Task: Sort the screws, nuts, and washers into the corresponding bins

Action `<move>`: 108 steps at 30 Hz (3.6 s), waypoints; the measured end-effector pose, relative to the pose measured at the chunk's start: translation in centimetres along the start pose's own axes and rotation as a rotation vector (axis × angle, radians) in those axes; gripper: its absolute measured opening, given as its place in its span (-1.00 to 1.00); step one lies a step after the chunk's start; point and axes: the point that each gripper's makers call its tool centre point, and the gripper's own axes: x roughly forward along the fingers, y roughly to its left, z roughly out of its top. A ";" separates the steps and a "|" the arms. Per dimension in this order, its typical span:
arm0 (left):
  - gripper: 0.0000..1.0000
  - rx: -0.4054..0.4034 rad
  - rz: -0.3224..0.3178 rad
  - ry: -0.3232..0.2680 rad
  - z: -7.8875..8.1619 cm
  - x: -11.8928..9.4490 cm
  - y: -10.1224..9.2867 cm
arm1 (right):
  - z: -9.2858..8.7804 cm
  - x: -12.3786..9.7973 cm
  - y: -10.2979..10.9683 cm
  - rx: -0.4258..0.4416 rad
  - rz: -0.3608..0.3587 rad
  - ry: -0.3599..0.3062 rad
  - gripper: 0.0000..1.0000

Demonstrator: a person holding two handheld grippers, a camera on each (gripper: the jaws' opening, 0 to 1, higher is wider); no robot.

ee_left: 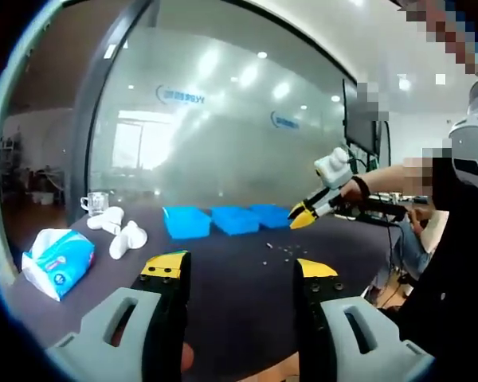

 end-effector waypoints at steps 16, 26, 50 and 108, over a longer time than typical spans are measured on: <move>0.00 -0.009 0.004 0.007 -0.4 0.2 0.4 | -1.2 2.8 -1.3 0.093 0.041 0.161 -0.51; 0.00 -0.020 -0.005 0.006 -0.9 0.3 0.2 | -1.4 5.2 -1.4 0.267 0.061 0.281 -0.56; 0.00 -0.032 0.018 0.002 -1.1 -0.6 1.0 | -2.2 7.1 0.2 -0.234 0.192 0.425 -0.50; 0.00 -0.057 0.045 0.015 -1.9 -0.7 1.9 | -3.6 8.3 0.2 -0.268 0.399 0.482 -0.76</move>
